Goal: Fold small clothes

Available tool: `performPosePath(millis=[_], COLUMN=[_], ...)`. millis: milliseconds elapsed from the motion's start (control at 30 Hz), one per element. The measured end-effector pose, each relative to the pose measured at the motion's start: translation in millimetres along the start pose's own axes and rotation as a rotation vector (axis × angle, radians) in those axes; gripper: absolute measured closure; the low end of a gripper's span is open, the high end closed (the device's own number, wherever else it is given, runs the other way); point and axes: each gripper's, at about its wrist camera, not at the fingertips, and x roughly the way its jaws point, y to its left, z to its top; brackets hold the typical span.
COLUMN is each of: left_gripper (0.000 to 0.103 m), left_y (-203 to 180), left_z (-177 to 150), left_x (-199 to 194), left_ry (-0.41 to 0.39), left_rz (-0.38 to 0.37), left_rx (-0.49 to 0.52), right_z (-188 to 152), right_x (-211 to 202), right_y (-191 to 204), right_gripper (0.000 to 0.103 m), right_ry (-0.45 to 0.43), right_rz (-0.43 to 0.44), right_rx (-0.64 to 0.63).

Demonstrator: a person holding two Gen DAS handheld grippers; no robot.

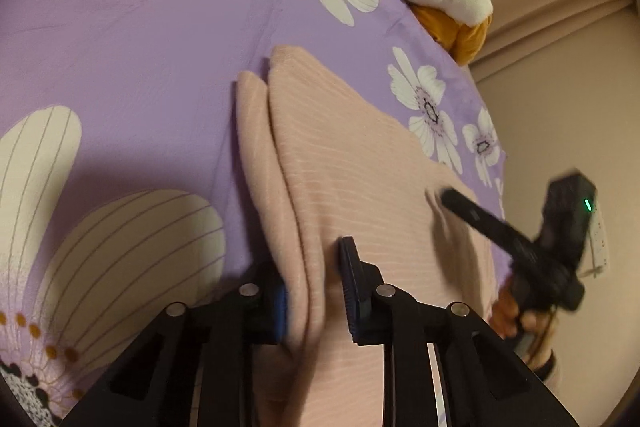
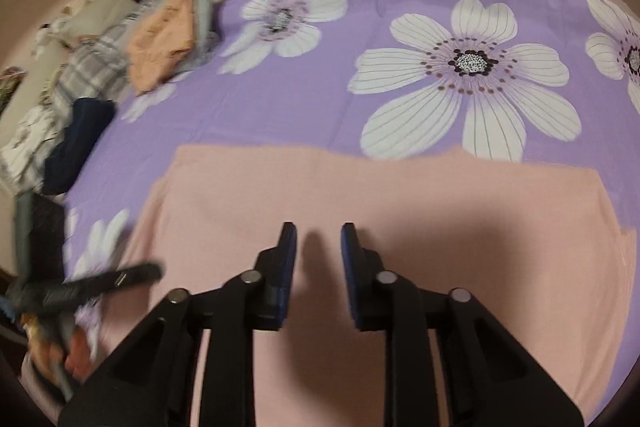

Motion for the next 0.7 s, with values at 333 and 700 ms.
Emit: performPosePath(millis=[333,700], left_gripper=[0.082,0.082], left_y=[1,-8], left_z=[0,2], left_x=[0,2], left_ry=[0.010,0.024], left_rz=[0.016,0.067], left_rx=[0.003,0.003], right_z=[-25,-104], right_x=[-23,-69], right_y=[12,22], right_gripper=[0.090,0.089], right_ry=[0.016,0.029], right_rz=[0.000,0.068], right_rx=[-0.073,-0.119])
